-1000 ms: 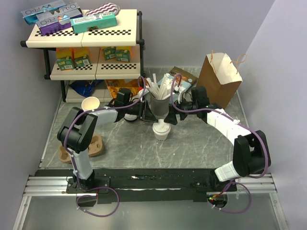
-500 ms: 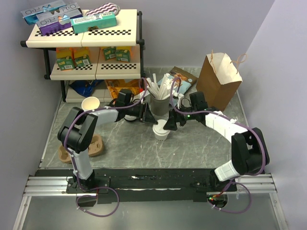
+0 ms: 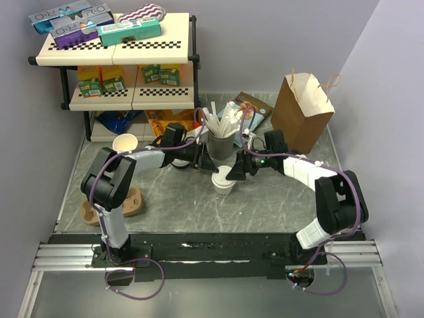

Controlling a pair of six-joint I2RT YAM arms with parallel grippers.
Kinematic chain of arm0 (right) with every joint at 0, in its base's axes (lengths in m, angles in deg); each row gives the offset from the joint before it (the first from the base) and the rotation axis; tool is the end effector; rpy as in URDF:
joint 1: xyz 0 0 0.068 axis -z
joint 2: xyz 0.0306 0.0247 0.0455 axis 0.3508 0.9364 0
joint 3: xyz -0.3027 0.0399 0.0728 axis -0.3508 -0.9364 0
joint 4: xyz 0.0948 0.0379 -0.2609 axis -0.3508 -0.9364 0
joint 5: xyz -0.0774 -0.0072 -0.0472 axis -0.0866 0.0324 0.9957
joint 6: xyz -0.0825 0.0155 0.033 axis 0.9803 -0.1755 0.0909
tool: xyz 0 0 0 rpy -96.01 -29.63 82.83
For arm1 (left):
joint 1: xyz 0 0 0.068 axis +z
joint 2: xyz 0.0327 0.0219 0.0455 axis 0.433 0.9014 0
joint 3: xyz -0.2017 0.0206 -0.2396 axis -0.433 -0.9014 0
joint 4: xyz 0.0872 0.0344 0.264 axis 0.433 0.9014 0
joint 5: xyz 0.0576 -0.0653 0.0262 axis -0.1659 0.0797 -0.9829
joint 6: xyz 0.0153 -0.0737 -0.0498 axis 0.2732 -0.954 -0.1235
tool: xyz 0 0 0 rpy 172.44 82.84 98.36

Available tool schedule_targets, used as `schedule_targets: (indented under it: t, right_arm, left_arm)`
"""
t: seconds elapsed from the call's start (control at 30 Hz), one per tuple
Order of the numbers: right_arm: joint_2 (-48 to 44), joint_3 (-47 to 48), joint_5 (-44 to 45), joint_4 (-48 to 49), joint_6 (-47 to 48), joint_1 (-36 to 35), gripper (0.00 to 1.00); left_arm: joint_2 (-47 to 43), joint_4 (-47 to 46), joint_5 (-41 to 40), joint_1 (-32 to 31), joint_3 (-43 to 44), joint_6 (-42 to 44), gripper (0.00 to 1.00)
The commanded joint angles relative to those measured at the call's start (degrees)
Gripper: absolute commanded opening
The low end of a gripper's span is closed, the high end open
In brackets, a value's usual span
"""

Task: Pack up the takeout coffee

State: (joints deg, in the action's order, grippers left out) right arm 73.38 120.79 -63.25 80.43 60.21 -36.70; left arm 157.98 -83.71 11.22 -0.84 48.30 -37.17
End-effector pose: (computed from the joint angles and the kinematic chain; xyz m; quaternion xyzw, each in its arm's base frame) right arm 0.3007 0.1540 0.2089 -0.2857 0.7990 0.4543 0.2713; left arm 0.3511 -0.2524 0.1894 0.2093 0.7805 -0.5710 0.1444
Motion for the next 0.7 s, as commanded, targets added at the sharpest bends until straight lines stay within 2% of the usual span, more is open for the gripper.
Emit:
schedule_targets:
  t: [0.0,0.4,0.47,0.6,0.67]
  right_arm:
    - [3.5,-1.5,-2.5,1.8,-0.8,2.9,0.88]
    - [8.7,-3.0,-5.6,6.6,-11.0,4.6,0.84]
    - [8.2,-3.6,-7.6,9.5,-12.4,4.8,0.84]
    - [3.4,-5.3,-10.9,15.9,-16.9,5.3,0.91]
    - [1.0,-4.9,-12.0,17.5,-18.1,5.4,1.0]
  left_arm:
    - [2.7,2.4,-4.6,0.0,1.0,1.9,0.49]
    - [4.9,3.4,-7.7,0.2,1.5,1.6,0.47]
    - [4.3,1.4,-3.4,0.5,1.3,1.2,0.48]
    - [2.0,-7.2,4.0,0.6,0.9,-3.9,0.53]
    - [1.5,-8.6,5.9,0.6,1.6,-4.9,0.55]
